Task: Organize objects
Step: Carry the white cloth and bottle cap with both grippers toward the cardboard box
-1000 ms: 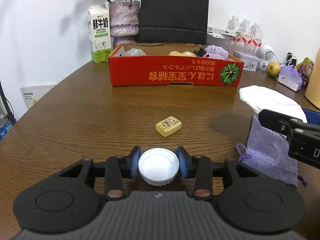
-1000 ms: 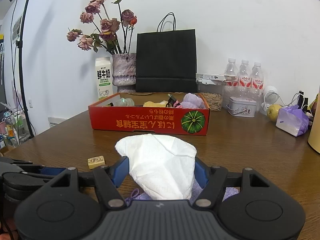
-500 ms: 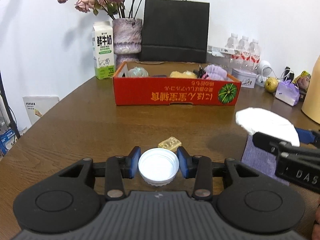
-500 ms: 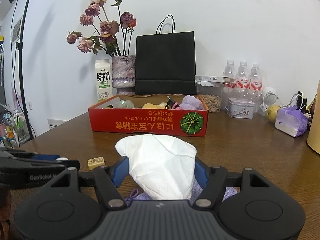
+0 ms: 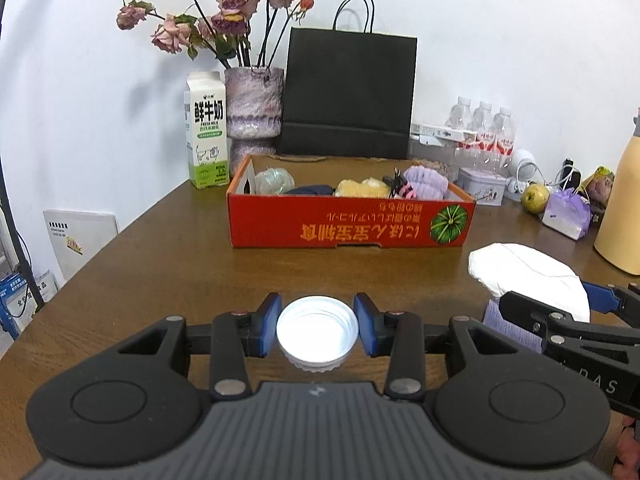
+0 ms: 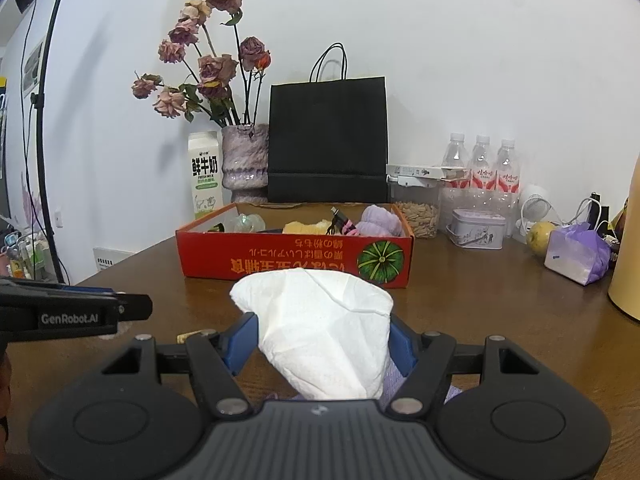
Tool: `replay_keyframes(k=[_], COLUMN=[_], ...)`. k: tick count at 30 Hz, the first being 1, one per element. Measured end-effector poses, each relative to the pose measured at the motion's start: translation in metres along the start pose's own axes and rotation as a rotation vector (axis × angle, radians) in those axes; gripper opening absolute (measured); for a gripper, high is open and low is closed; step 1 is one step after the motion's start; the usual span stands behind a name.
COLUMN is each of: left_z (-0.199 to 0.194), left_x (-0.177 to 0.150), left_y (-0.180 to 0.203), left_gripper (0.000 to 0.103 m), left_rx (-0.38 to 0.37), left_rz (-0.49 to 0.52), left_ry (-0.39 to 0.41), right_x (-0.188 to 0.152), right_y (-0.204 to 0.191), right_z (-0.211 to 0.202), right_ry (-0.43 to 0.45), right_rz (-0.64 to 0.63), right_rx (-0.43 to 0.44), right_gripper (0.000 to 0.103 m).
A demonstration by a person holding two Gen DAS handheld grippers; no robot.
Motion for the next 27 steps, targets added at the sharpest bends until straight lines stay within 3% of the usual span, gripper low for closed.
replay_keyframes(k=[27], left_z=[0.013], left_x=[0.048], left_y=[0.0], left_gripper=[0.041], left_rx=[-0.026], left_rz=[-0.008], left_ry=[0.065], right_x=[0.046], right_y=[-0.003], right_z=[0.022], right_ry=[0.04], right_rz=[-0.024], right_rx=[-0.011], right_gripper=[0.067])
Point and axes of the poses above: each gripper's, at about its wrist camera, not at the fingertips, and z roughly the way its jaws point, y to its right, x to its top, the point moved 3 cm from there along z, roughly the way its jaws point, and after that the axes turned 8 degrees about -z, right-handed, at the moved point
